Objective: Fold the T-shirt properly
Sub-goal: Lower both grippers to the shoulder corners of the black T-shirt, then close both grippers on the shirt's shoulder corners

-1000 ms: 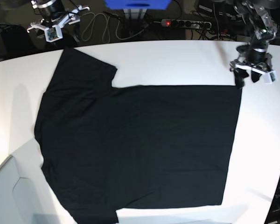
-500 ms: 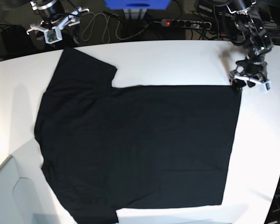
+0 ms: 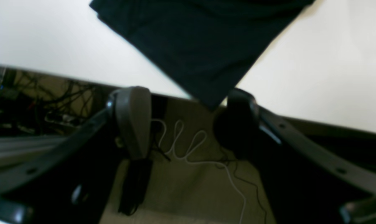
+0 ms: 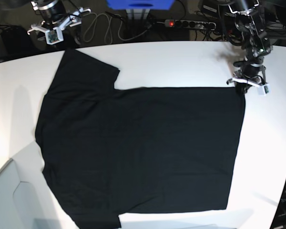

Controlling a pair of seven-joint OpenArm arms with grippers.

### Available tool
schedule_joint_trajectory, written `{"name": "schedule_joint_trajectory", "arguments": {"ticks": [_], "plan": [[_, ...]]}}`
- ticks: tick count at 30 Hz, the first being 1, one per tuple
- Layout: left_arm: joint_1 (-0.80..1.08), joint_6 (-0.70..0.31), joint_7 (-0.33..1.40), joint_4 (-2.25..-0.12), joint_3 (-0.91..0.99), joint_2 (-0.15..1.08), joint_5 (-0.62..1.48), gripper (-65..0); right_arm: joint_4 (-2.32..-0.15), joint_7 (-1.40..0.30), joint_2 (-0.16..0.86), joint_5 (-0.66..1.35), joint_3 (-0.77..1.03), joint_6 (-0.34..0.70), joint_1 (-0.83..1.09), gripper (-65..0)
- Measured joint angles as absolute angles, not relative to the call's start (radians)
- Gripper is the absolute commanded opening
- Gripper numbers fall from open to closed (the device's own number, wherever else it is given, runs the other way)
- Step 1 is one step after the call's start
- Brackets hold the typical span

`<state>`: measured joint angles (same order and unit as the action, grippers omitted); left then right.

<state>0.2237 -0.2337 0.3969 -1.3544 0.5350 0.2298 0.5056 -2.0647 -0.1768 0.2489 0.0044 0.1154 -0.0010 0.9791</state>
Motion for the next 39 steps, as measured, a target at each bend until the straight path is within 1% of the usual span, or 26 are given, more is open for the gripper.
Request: {"name": "schedule_joint_trajectory", "arguments": {"ticks": [9,11,13,15,24,30,35,36,37,39], "plan": [[0.308,-0.245,0.392,-1.405,0.562,0.22,0.516,-65.0,-1.965,-0.175,0.246,0.006,0.062,-0.001,0.824,-27.4],[0.323,-0.245,0.396,-1.406,0.596,0.207,0.553,-65.0,-1.934,-0.179,0.228,0.007,0.052,-0.002,0.794,-27.2],[0.338,-0.246,0.402,-1.406,0.612,0.206,0.58,-65.0,-1.901,-0.174,0.196,0.006,0.054,-0.001,0.761,-25.5],[0.35,-0.245,0.401,-1.407,0.616,0.208,0.598,-65.0,-1.872,-0.176,0.186,0.009,0.07,-0.001,0.745,-24.4],[0.35,-0.245,0.403,-1.407,0.619,0.208,0.596,-65.0,-1.83,-0.172,0.175,0.009,0.168,-0.001,0.725,-23.9],[0.35,-0.245,0.399,-1.407,0.617,0.205,0.596,-65.0,-1.7,-0.155,0.169,0.016,0.194,-0.002,0.665,-24.0],[0.35,-0.245,0.399,-1.407,0.617,0.205,0.596,-65.0,-1.691,-0.152,0.171,0.015,0.189,-0.001,0.656,-24.6],[0.35,-0.245,0.399,-1.407,0.617,0.205,0.596,-65.0,-1.691,-0.154,0.171,0.016,0.189,-0.001,0.654,-25.5],[0.35,-0.245,0.399,-1.407,0.617,0.205,0.596,-65.0,-1.691,-0.155,0.171,0.016,0.189,0.0,0.654,-28.0],[0.35,-0.245,0.399,-1.407,0.617,0.205,0.596,-65.0,-1.691,-0.155,0.172,0.015,0.189,0.045,0.655,-36.9]]}}
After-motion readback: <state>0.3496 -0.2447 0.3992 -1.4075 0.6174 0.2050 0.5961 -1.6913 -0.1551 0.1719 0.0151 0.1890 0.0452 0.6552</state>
